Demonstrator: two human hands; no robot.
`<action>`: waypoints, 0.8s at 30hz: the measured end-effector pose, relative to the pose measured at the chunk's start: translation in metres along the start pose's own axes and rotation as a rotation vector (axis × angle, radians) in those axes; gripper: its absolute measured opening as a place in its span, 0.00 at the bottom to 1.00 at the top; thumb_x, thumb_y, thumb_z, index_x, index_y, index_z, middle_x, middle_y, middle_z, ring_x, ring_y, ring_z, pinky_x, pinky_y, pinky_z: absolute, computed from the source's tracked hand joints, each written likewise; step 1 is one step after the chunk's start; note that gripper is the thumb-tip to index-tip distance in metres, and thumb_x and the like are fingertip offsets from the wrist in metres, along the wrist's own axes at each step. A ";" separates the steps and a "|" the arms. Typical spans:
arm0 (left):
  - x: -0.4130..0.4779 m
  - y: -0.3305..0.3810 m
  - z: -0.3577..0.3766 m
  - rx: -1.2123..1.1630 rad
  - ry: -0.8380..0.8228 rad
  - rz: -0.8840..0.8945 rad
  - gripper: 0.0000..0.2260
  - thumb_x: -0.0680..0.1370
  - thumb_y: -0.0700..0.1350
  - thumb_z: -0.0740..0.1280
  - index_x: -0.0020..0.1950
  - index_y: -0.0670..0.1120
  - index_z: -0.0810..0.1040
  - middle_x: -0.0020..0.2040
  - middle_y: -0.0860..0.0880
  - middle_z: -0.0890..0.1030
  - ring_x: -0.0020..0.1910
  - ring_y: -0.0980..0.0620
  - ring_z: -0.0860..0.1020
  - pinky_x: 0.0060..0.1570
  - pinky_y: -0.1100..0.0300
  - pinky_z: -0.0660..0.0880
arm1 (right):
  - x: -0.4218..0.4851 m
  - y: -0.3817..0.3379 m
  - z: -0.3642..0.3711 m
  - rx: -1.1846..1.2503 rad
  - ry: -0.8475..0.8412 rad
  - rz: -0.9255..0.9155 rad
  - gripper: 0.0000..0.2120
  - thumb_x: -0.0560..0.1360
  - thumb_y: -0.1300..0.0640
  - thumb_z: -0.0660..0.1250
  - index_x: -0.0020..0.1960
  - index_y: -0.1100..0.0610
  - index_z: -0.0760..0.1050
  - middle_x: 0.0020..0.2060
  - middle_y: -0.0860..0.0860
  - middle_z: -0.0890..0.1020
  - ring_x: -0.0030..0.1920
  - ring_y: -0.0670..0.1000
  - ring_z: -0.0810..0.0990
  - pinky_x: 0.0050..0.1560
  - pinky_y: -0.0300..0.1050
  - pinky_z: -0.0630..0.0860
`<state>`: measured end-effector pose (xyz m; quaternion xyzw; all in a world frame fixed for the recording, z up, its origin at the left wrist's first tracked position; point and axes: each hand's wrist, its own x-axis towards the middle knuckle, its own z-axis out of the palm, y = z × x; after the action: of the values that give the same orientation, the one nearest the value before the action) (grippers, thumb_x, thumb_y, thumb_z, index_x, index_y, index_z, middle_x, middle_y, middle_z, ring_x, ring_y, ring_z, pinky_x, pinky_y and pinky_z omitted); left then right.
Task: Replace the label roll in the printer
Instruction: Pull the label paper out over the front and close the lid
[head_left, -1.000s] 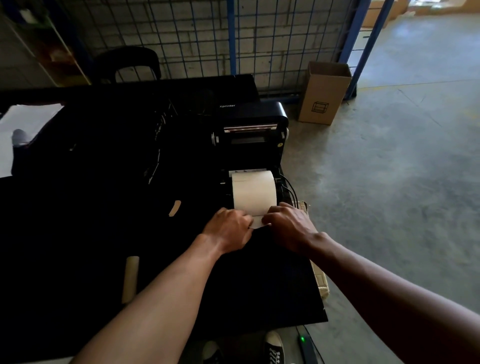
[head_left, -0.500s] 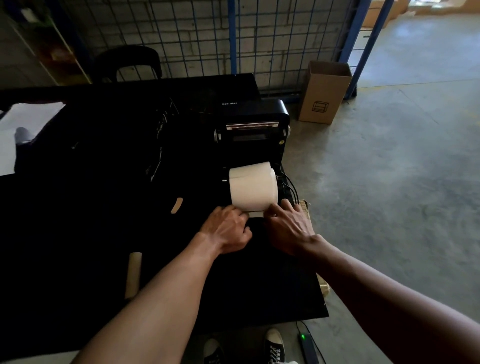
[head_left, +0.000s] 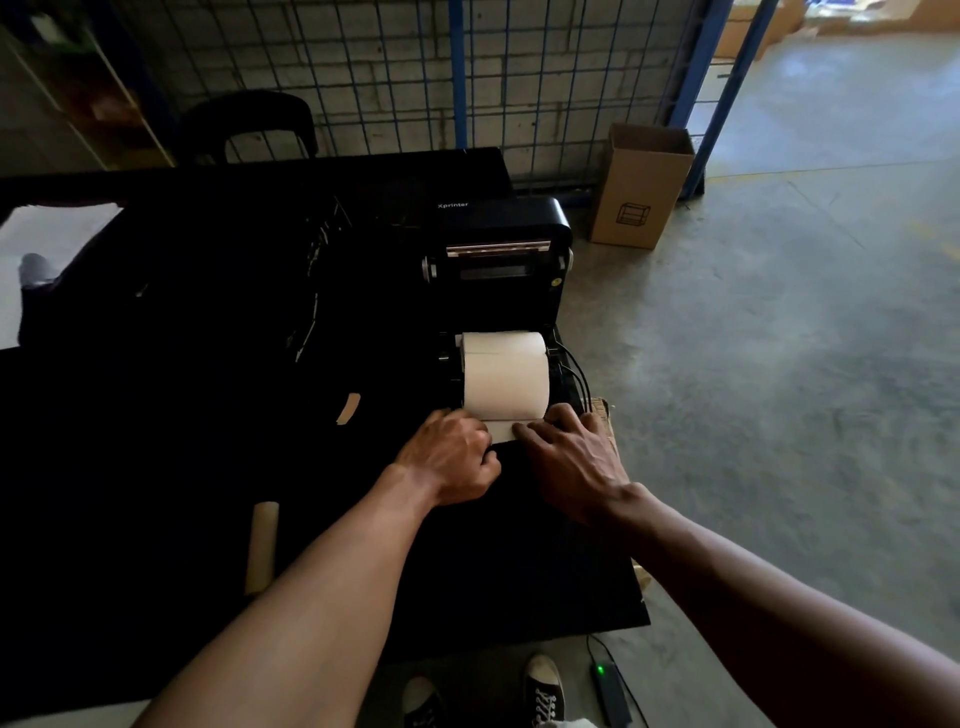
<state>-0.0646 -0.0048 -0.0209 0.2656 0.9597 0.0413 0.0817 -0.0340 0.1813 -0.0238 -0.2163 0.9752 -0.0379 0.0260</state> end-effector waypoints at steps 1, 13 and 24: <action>0.000 -0.001 0.000 -0.008 -0.002 0.000 0.22 0.75 0.54 0.55 0.51 0.44 0.84 0.55 0.48 0.82 0.59 0.49 0.76 0.63 0.52 0.69 | -0.001 0.000 0.000 0.014 0.000 0.003 0.17 0.76 0.52 0.65 0.63 0.56 0.75 0.60 0.50 0.81 0.66 0.60 0.70 0.57 0.56 0.66; -0.022 0.008 0.017 0.034 0.082 0.019 0.27 0.75 0.51 0.52 0.69 0.43 0.75 0.65 0.46 0.78 0.68 0.47 0.72 0.70 0.45 0.64 | -0.004 0.003 0.001 0.050 0.011 -0.005 0.20 0.74 0.49 0.64 0.64 0.55 0.76 0.57 0.52 0.82 0.61 0.59 0.74 0.55 0.57 0.71; -0.041 0.009 0.030 -0.005 0.164 -0.092 0.25 0.73 0.45 0.53 0.63 0.41 0.80 0.60 0.40 0.79 0.61 0.40 0.77 0.60 0.43 0.75 | 0.006 -0.002 0.000 0.051 -0.176 0.056 0.29 0.78 0.45 0.58 0.78 0.43 0.55 0.72 0.52 0.67 0.72 0.58 0.59 0.72 0.66 0.56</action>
<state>-0.0199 -0.0170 -0.0435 0.2168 0.9743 0.0614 0.0053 -0.0391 0.1773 -0.0237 -0.1910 0.9736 -0.0427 0.1179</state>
